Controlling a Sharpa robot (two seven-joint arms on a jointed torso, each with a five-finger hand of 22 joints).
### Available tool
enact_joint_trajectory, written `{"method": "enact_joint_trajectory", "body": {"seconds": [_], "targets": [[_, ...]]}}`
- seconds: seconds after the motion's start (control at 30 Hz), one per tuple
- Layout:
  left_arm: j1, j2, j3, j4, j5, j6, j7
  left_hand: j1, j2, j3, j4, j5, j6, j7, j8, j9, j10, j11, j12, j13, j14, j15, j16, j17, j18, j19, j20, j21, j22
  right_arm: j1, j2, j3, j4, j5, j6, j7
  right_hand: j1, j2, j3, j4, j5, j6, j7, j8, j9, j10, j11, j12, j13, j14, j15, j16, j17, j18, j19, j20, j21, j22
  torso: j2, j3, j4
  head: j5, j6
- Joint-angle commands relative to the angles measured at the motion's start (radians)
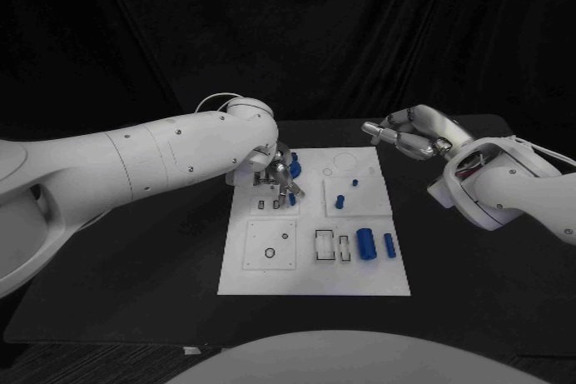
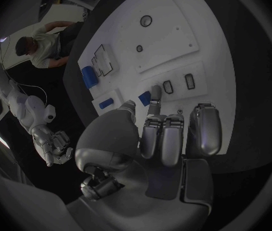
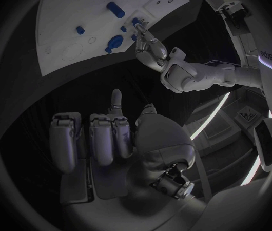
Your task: Assemble the parts on the task board
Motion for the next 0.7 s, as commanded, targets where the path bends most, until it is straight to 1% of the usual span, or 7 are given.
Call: {"method": "enact_joint_trajectory", "body": {"seconds": [0.03, 0.3, 0.43, 0.53, 0.6, 0.7], "targets": [[-0.004, 0.005, 0.001, -0.004, 0.001, 0.018, 0.024, 0.001, 0.006, 0.008, 0.0, 0.002, 0.008, 0.0, 0.003, 0.001, 0.104, -0.006, -0.001, 0.263, 0.104, -0.006, 0.003, 0.264, -0.01, -0.005, -0.001, -0.004, -0.002, -0.002, 0.001, 0.001, -0.001, -0.005, -0.018, 0.001, 0.009, 0.0, -0.006, 0.001, 0.005, 0.002, 0.0, 0.006, 0.002, 0.106, -0.001, 0.003, 0.263, 0.106, 0.004, 0.003, 0.263, -0.002, 0.092, 0.004, -0.006, 0.255, 0.0, -0.0002, 0.0008, -0.003, 0.0], [-0.007, 0.015, 0.001, -0.018, 0.001, 0.007, 0.032, 0.009, 0.007, 0.017, -0.007, 0.019, 0.004, 0.0, -0.002, 0.001, 0.104, -0.007, -0.001, 0.263, 0.104, -0.008, 0.003, 0.264, -0.01, -0.006, -0.003, -0.007, -0.002, -0.002, 0.0, 0.001, -0.003, -0.005, -0.015, 0.001, 0.014, 0.003, -0.006, 0.0, 0.007, 0.004, -0.001, 0.011, 0.004, 0.106, -0.001, 0.003, 0.263, 0.106, 0.004, 0.003, 0.263, -0.001, 0.09, 0.004, -0.009, 0.254, 0.0, -0.0003, 0.0001, -0.003, 0.0], [-0.007, 0.017, 0.001, -0.023, 0.001, 0.003, 0.035, 0.015, 0.007, 0.023, -0.011, 0.032, 0.007, -0.002, -0.003, 0.002, 0.104, -0.008, -0.001, 0.263, 0.104, -0.009, 0.003, 0.264, -0.01, -0.007, -0.004, -0.008, -0.002, -0.002, -0.002, 0.001, -0.002, -0.005, -0.015, 0.0, 0.022, 0.006, -0.004, -0.001, 0.011, 0.005, -0.002, 0.015, 0.007, 0.106, -0.002, 0.003, 0.263, 0.106, 0.003, 0.003, 0.263, 0.0, 0.089, 0.003, -0.01, 0.253, 0.0, -0.0002, 0.0005, -0.005, 0.0], [-0.008, 0.019, 0.001, -0.026, 0.001, 0.003, 0.037, 0.019, 0.006, 0.03, -0.015, 0.049, 0.012, -0.004, -0.001, 0.006, 0.104, -0.009, -0.001, 0.263, 0.104, -0.01, 0.003, 0.264, -0.009, -0.01, -0.005, -0.011, -0.004, -0.002, -0.004, 0.001, -0.003, -0.005, -0.015, 0.0, 0.022, 0.006, -0.004, -0.001, 0.011, 0.005, -0.002, 0.015, 0.007, 0.106, -0.002, 0.003, 0.263, 0.106, 0.003, 0.003, 0.263, 0.0, 0.089, 0.003, -0.01, 0.253, 0.0, -0.0002, 0.0004, -0.006, 0.0], [-0.008, 0.02, 0.001, -0.027, 0.001, 0.003, 0.038, 0.019, 0.006, 0.03, -0.015, 0.049, 0.012, -0.004, -0.001, 0.006, 0.104, -0.009, -0.001, 0.263, 0.104, -0.01, 0.003, 0.264, -0.009, -0.01, -0.005, -0.011, -0.004, -0.002, -0.004, 0.001, -0.003, -0.005, -0.015, 0.0, 0.024, 0.006, -0.004, -0.001, 0.012, 0.005, -0.002, 0.016, 0.007, 0.106, -0.003, 0.003, 0.263, 0.106, 0.003, 0.003, 0.263, 0.0, 0.089, 0.003, -0.011, 0.253, 0.0, -0.0002, 0.0003, -0.007, 0.0], [-0.008, 0.021, 0.001, -0.029, 0.001, 0.003, 0.039, 0.02, 0.005, 0.033, -0.016, 0.058, 0.014, -0.005, -0.001, 0.008, 0.104, -0.01, -0.001, 0.263, 0.104, -0.011, 0.003, 0.264, -0.009, -0.012, -0.006, -0.014, -0.006, -0.002, -0.004, 0.001, -0.002, -0.005, -0.016, 0.0, 0.026, 0.006, -0.004, -0.001, 0.013, 0.006, -0.002, 0.017, 0.007, 0.106, -0.003, 0.003, 0.263, 0.106, 0.003, 0.003, 0.263, 0.0, 0.089, 0.003, -0.011, 0.253, 0.0, -0.0001, 0.0005, -0.009, 0.0]]}}
